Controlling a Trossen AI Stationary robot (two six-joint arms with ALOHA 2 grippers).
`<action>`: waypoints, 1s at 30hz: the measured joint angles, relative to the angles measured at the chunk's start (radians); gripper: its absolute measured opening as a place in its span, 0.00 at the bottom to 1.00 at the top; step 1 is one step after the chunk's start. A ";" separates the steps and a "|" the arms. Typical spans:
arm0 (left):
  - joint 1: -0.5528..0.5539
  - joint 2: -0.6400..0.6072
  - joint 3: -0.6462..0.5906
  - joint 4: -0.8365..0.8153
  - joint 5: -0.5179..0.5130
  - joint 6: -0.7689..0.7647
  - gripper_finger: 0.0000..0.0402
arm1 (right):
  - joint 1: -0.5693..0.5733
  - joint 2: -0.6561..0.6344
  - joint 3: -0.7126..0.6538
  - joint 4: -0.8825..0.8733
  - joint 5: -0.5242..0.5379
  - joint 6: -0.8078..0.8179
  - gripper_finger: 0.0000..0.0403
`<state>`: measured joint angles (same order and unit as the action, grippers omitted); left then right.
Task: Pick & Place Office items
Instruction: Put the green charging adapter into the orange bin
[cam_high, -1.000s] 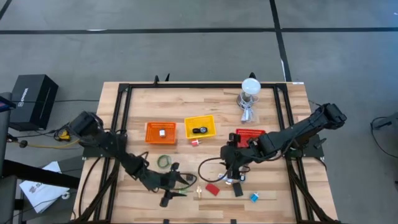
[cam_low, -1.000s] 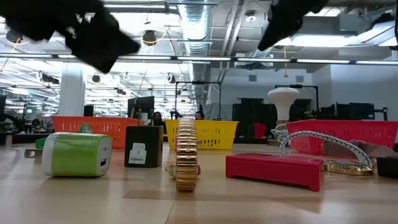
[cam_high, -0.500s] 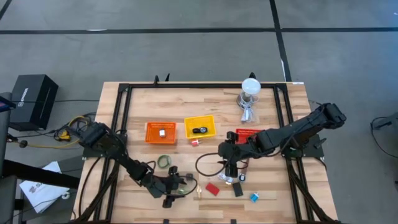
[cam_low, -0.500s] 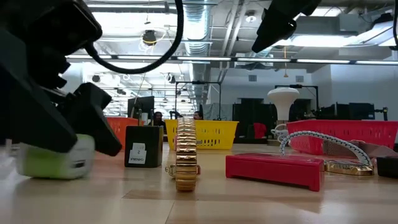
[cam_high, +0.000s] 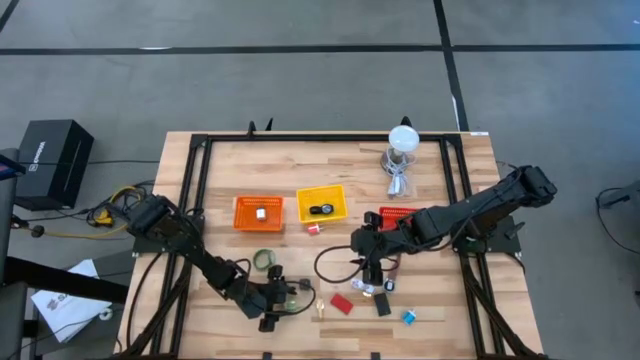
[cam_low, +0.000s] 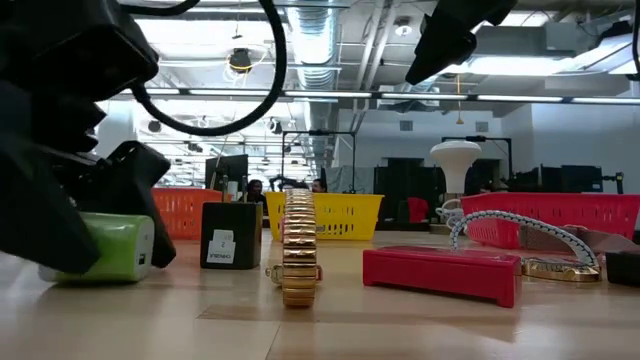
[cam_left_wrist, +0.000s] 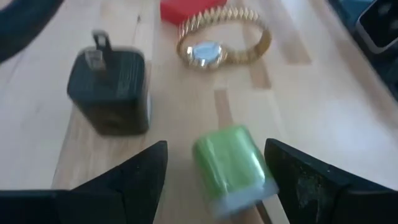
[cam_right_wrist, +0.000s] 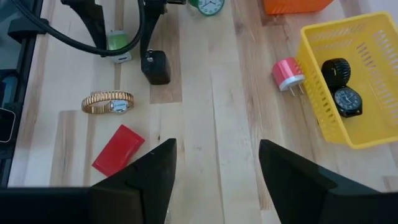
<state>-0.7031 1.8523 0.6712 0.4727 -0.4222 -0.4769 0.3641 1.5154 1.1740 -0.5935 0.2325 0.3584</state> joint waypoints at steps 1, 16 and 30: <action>-0.003 0.000 0.000 -0.011 0.000 -0.005 0.66 | 0.000 0.000 0.000 0.000 0.000 0.000 0.54; -0.001 -0.006 0.001 -0.062 -0.014 -0.029 0.38 | 0.001 0.000 0.000 0.003 0.000 -0.002 0.54; 0.038 -0.351 -0.001 -0.456 -0.075 -0.018 0.37 | 0.002 0.001 0.000 0.003 0.000 0.000 0.54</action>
<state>-0.6656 1.5015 0.6701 0.0170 -0.4972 -0.4953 0.3656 1.5169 1.1740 -0.5907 0.2321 0.3588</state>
